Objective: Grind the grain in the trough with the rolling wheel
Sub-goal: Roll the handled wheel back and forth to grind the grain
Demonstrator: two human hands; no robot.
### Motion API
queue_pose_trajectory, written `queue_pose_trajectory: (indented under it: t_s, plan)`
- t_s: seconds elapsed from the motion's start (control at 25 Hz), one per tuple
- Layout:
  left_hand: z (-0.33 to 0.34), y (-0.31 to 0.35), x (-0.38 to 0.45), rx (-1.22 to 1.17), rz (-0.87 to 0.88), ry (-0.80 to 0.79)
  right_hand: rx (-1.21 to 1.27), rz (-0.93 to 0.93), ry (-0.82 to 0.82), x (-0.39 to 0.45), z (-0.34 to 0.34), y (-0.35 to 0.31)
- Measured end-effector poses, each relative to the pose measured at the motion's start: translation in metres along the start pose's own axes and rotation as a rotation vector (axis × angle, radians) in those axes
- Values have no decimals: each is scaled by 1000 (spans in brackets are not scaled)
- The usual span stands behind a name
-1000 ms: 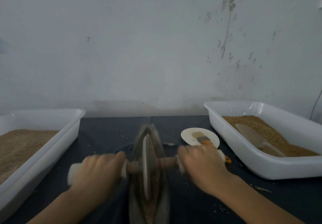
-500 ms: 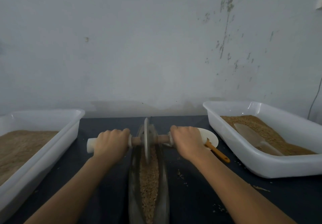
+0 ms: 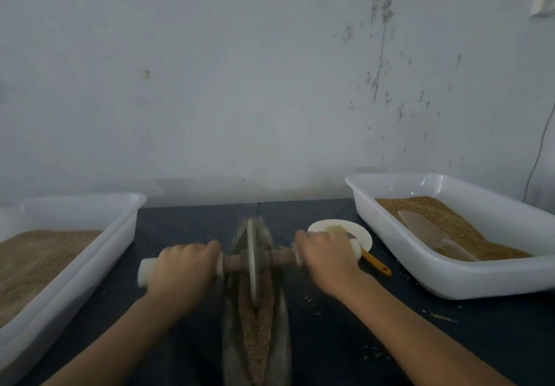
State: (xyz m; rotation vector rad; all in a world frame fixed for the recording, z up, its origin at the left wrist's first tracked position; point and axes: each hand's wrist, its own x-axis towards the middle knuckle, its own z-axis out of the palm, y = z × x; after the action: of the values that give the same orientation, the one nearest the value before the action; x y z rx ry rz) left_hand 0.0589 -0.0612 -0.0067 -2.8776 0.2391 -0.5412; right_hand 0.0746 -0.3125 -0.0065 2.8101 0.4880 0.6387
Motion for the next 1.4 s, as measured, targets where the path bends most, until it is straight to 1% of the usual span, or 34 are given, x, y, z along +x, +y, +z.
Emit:
queue_pose_trajectory:
  t_s: [0.08, 0.2, 0.28, 0.36, 0.44, 0.48, 0.56, 0.6, 0.68, 0.76, 0.84, 0.92, 0.96, 1.04, 1.12, 1.2, 1.24, 1.28, 1.32, 1.4]
  plan:
    - [1, 2, 29, 0, -55, 8, -14, 54, 10, 31, 4, 0]
    - [-3, 3, 34, -24, -28, 9, 49, 80, -36, 30, 5, 2]
    - [-4, 2, 2, -56, 44, -9, 118, 29, -50, -6, 7, 3]
    - [-9, 1, -37, -74, 107, -12, 146, -78, 19, -50, 3, 2]
    - [-12, -2, -57, -49, 105, -29, 125, -160, 55, -73, -7, 3]
    - [-11, -3, -58, -40, 100, -29, 107, -163, 58, -72, -12, 2]
    - [-6, -3, -44, -60, 73, -33, 88, -138, -22, -56, -13, -2]
    - [-2, -2, -31, -76, 57, -26, 52, -105, -28, -39, -11, -2]
    - [5, -1, 3, -49, 10, 20, 10, -27, -9, -1, -3, -1]
    - [8, 1, 34, -26, -46, 33, -26, 37, 15, 29, 0, 1]
    - [6, 1, 42, -52, -69, 8, -29, 46, 20, 36, -4, -3]
    - [7, -1, 18, -89, -56, -21, -25, -16, 26, 17, -9, -4]
    - [8, -2, -2, -99, -33, -42, -34, -75, 48, -1, -12, -4]
    - [5, -4, -45, -103, 36, -46, -20, -201, 153, -38, -16, -4]
    - [-3, -9, -64, -79, 38, -87, 23, -253, 211, -60, -20, -4]
    - [-8, -10, -58, -103, 22, -216, 47, -234, 135, -51, -17, -5]
    - [-6, -9, -47, -109, 27, -229, 39, -212, 105, -38, -13, -4]
    - [-1, -7, -33, -94, 37, -183, 24, -178, 102, -20, -7, -2]
    - [4, -7, -15, -53, 36, -101, 12, -129, 104, -1, -2, 0]
    - [9, -4, 22, 43, 18, 29, 44, -1, 25, 28, 9, 4]
